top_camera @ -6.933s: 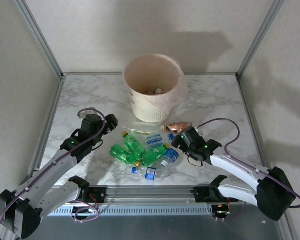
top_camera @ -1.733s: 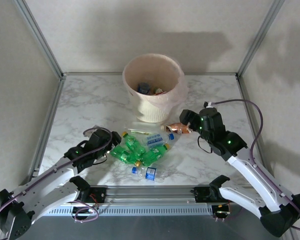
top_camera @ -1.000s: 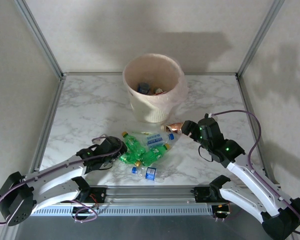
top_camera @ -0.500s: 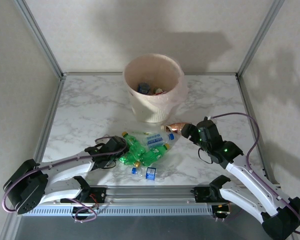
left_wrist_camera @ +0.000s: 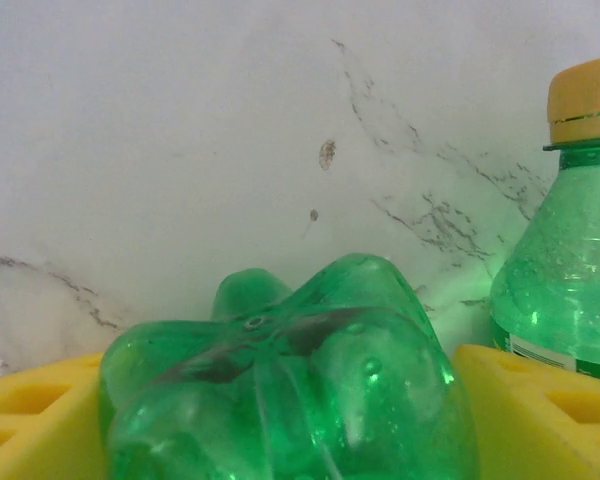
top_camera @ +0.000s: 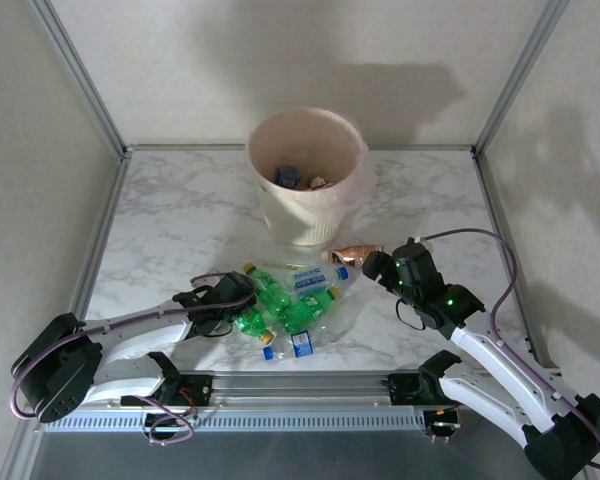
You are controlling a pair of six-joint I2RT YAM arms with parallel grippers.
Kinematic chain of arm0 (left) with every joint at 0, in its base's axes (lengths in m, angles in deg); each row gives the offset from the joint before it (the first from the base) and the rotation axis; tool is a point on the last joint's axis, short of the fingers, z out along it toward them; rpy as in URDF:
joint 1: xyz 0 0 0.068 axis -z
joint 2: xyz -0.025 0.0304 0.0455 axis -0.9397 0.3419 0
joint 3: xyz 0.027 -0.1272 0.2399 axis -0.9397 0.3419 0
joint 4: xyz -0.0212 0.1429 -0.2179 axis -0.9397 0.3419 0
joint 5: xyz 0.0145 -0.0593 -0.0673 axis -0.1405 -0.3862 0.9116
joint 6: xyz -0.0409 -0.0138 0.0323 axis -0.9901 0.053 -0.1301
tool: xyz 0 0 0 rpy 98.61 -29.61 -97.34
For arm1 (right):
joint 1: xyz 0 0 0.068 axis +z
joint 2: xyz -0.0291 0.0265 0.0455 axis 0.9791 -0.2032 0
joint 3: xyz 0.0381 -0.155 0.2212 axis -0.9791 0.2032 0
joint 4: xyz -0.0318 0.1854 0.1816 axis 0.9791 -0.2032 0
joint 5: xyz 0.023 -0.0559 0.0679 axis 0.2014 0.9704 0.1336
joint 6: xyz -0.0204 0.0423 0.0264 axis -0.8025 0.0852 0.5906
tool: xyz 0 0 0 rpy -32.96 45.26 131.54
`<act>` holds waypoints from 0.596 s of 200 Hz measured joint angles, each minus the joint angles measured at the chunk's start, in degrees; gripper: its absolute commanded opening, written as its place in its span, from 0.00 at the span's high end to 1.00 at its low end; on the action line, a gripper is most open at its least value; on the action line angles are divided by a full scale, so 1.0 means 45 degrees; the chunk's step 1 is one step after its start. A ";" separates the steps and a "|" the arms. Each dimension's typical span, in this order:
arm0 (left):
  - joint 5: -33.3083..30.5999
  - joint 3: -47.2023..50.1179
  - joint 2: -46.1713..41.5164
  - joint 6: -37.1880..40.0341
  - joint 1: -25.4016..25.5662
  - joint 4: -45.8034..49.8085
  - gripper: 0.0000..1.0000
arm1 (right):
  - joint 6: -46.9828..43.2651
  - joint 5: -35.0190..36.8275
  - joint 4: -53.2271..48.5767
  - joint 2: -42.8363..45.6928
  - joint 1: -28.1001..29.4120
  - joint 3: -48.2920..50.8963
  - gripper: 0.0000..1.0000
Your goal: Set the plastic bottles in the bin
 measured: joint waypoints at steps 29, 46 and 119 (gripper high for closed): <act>-0.0010 0.0049 -0.0092 0.0010 -0.0039 -0.0010 0.32 | 0.0005 -0.0005 0.0034 0.0058 0.0000 0.0024 0.14; -0.0005 0.0087 -0.0185 0.0005 -0.0049 -0.0015 0.34 | 0.0010 -0.0015 0.0092 0.0112 0.0000 0.0092 0.14; -0.0102 0.0267 -0.1729 0.0044 -0.0680 -0.0029 0.40 | 0.0097 -0.0044 0.0092 0.0204 0.0034 0.0325 0.14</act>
